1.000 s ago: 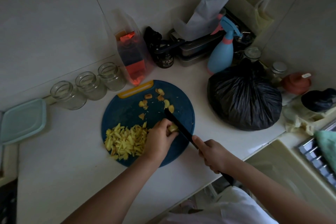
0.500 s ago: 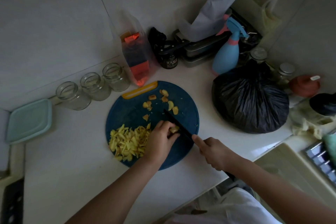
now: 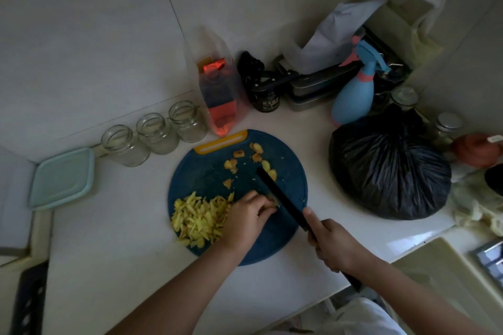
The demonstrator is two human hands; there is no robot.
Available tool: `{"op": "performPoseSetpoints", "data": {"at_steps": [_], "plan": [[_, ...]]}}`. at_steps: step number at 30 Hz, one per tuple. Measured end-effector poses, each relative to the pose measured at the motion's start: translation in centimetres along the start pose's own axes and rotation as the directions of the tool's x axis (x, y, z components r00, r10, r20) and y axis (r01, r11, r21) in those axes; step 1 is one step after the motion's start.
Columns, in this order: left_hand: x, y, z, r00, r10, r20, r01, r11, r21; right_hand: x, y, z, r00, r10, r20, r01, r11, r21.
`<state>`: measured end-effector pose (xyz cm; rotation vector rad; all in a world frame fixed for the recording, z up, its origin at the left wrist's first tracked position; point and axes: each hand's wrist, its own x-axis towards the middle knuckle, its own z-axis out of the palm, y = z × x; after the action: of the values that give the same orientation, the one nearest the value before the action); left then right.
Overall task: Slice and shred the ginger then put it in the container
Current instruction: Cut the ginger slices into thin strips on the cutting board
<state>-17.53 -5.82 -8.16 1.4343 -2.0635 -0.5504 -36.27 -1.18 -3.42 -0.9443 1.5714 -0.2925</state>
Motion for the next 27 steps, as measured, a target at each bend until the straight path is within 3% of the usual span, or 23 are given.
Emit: {"op": "performPoseSetpoints", "data": {"at_steps": [10,21,27], "plan": [[-0.1,-0.3,0.2,0.999,0.016,-0.034,-0.016,1.000,-0.011,0.2,-0.6,-0.2,0.996,-0.004,0.086,0.006,1.000,-0.021],[-0.4,-0.6,0.7,0.997,0.035,-0.073,-0.037,0.999,-0.034,1.1,-1.1,-1.2,0.964,0.132,0.231,-0.143,0.989,0.029],[-0.5,-0.8,0.8,0.996,0.016,-0.092,-0.022,0.998,-0.057,1.6,-1.8,-0.9,0.967,0.158,0.200,-0.151,0.987,-0.050]]}}
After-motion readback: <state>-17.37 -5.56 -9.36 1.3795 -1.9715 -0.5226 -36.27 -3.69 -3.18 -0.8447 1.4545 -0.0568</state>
